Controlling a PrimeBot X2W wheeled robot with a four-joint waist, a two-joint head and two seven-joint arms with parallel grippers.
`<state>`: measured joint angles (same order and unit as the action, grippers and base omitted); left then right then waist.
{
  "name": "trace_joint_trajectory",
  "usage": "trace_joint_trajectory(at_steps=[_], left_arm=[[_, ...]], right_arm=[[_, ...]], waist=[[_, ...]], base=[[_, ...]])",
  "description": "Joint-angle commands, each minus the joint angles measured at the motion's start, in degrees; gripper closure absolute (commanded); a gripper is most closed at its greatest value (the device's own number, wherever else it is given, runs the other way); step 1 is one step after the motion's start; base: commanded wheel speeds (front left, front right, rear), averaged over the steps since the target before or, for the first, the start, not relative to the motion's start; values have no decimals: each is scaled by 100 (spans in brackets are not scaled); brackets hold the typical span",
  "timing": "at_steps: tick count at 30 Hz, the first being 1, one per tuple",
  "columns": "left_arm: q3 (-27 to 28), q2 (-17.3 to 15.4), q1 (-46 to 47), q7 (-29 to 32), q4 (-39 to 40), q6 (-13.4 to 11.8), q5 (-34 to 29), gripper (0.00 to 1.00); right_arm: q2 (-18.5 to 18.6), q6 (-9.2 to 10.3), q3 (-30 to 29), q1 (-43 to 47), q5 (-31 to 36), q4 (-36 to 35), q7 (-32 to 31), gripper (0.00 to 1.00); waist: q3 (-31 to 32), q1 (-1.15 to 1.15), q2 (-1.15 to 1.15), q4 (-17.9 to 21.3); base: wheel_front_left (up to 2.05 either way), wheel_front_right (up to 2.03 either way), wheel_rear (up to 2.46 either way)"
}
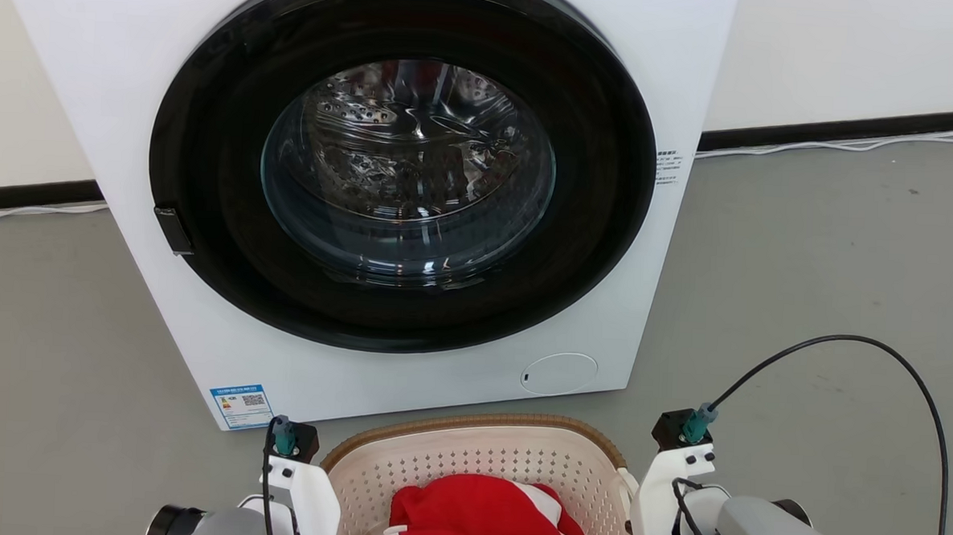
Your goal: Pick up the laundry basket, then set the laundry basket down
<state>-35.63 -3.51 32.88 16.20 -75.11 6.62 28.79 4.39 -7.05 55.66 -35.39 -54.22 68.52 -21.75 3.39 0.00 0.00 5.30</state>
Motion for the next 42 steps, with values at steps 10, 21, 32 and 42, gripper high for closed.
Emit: trace_joint_trajectory(at_steps=[10, 21, 32, 42], left_arm=[[-15, -62, 80, -42, 115, 86, 80, 100], [-102, -72, 73, -43, 115, 86, 148, 100], [-169, -81, 75, -22, 115, 86, 212, 100], [-219, -88, 71, -6, 115, 87, 280, 100]], right_arm=[[-49, -44, 234, -236, -122, -121, 76, 100], [-32, -44, 382, -265, -267, -114, 97, 100], [-32, -44, 508, -287, -394, -106, 111, 100], [-18, -44, 613, -303, -526, -91, 117, 100]], waist=[[26, 0, 0, 1], [39, 0, 0, -32], [65, 0, 0, -37], [67, 0, 0, -50]], base=[[0, 0, 0], [0, 0, 0], [0, 0, 0], [0, 0, 0]])
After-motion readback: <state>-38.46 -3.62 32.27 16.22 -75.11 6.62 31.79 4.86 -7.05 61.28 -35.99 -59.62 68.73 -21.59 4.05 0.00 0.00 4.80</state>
